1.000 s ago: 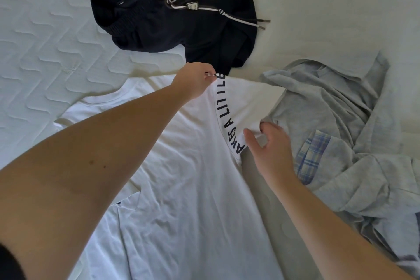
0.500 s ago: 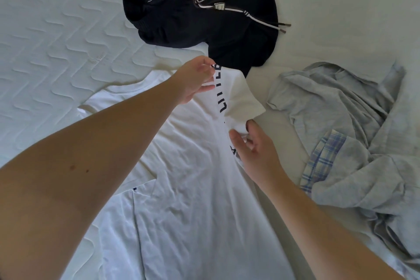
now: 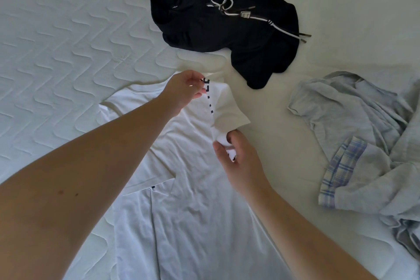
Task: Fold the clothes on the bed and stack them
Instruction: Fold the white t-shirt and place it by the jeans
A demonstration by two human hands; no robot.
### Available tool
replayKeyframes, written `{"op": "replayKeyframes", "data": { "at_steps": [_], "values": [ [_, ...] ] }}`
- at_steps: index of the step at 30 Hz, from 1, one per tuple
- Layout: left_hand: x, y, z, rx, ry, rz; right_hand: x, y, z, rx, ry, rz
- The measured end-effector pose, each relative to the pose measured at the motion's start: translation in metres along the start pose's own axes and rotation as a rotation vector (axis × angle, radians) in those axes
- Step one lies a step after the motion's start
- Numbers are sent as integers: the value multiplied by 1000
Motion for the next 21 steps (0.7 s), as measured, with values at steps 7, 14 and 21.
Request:
{"op": "replayKeyframes", "data": {
  "at_steps": [7, 14, 21],
  "values": [
    [-26, -25, -10, 13, -148, 88, 4, 37, 2, 11, 15, -160],
    [-50, -14, -29, 179, -403, -139, 15, 61, 5, -26, 55, -202],
    [-54, -21, -43, 184, -436, -16, 17, 79, 4, -242, -56, -326]
  ]
}}
Point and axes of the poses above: each hand's wrist, its own z-axis towards the middle knuckle, its own y-axis out of the palm, x = y × z, the point moved 2 cm from there along z, towards the middle knuckle, and after that the axes turned 7 degrees about y, right-handed, at the moved point
